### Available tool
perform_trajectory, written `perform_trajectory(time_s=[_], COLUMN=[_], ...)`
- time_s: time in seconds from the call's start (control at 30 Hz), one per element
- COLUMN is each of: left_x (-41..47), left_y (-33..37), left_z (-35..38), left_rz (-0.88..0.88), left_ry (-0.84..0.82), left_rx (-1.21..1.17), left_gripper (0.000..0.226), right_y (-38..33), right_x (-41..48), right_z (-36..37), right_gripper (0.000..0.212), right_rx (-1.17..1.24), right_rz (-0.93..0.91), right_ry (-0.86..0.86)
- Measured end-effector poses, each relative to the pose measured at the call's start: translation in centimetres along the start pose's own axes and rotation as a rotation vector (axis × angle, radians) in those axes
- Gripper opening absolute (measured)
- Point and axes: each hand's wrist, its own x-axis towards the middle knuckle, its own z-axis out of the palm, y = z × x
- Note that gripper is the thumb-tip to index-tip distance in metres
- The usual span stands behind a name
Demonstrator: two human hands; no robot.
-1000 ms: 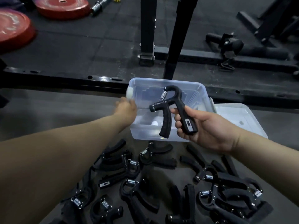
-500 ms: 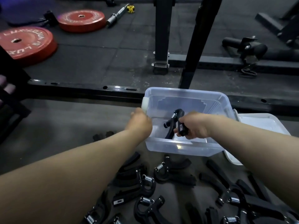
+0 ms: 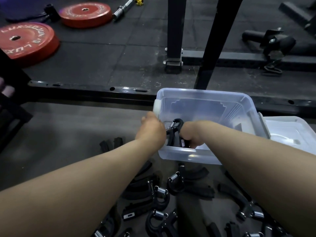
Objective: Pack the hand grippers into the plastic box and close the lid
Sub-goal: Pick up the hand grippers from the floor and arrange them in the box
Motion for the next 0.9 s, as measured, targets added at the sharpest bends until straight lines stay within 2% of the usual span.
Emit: perform_trajectory(time_s=[0.1,0.2,0.23,0.37,0.43,0.5,0.57,0.6,0.77,0.83,0.9], left_x=[-0.3,-0.4,-0.4,-0.7,-0.8,-0.9,-1.0,-1.0,-0.7,-0.8,-0.9], left_y=[0.4,0.5,0.5,0.7,0.9,1.0,1.1,1.1,1.2,1.3,1.3], left_z=[-0.3,-0.6,-0.6,-0.8,-0.9,-0.9,-1.0,-1.0,-0.8,-0.8,-1.0], left_rz=[-0.041,-0.079,-0.081,-0.07,-0.073,-0.083,-0.092,-0.092,-0.17,-0.2,-0.137], left_ry=[-0.032,-0.051,-0.049,-0.052,-0.06,-0.064,-0.06,-0.056,-0.077,-0.095,-0.087], left_rx=[-0.011,-0.034,-0.035,-0.03,-0.022,-0.028,-0.044,-0.042,-0.121,-0.173,-0.08], left_gripper=[0.023,0.012,0.014,0.022,0.022,0.018,0.012,0.011,0.02,0.029,0.027], right_y=[0.6,1.0,1.2,2.0,1.7,1.7,2.9,3.1,3.2,2.7,2.7], right_x=[0.5,1.3,1.5,1.8,1.5,1.8,3.1,3.0,2.7,2.5,3.0], right_z=[-0.2,-0.8,-1.1,-1.4,-1.6,-1.8,-2.3,-2.4,-2.1,-1.8,-1.2], right_gripper=[0.027,0.008,0.015,0.031,0.028,0.023,0.029,0.03,0.024,0.025,0.036], right_rx=[-0.149,-0.226,-0.306,-0.947,-1.164,-1.305,-1.298,-1.274,-1.182,-1.224,-1.164], right_rz=[-0.03,-0.063,-0.098,-0.3,-0.274,-0.335,-0.408,-0.373,-0.444,-0.432,-0.428], right_ry=[-0.007,-0.021,-0.023,-0.026,-0.078,-0.072,-0.026,-0.013,0.057,0.032,0.0])
